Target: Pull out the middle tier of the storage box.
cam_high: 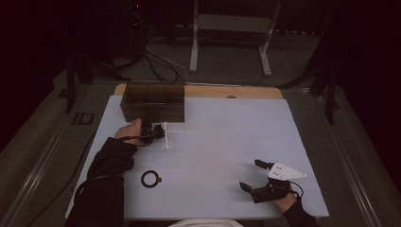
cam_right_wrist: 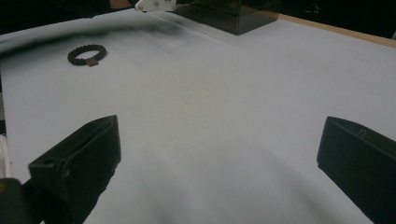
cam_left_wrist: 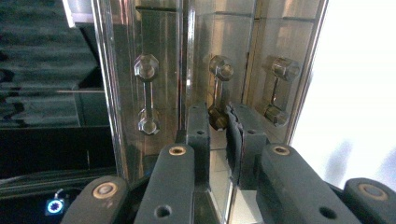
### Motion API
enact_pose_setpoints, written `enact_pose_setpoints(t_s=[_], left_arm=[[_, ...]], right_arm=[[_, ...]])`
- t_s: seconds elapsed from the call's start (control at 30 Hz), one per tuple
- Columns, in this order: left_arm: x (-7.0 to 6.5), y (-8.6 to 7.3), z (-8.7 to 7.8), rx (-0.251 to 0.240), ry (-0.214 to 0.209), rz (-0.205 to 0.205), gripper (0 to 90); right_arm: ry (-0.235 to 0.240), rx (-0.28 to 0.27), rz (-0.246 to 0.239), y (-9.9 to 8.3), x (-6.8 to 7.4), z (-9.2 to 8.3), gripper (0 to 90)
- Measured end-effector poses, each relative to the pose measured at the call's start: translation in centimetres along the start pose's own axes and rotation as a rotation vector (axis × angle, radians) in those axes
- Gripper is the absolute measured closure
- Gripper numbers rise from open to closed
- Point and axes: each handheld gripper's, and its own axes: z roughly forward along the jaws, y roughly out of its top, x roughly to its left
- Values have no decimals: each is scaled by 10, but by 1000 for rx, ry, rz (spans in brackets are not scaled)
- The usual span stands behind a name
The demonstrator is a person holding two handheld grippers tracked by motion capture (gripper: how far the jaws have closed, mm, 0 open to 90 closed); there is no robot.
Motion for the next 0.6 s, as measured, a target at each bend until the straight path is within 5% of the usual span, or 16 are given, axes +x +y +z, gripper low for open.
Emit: enact_pose_setpoints(t_s=[0.6], left_arm=[[-4, -7, -20, -30, -9, 3, 825]], right_arm=[[-3, 2, 0, 0, 0, 0, 0]])
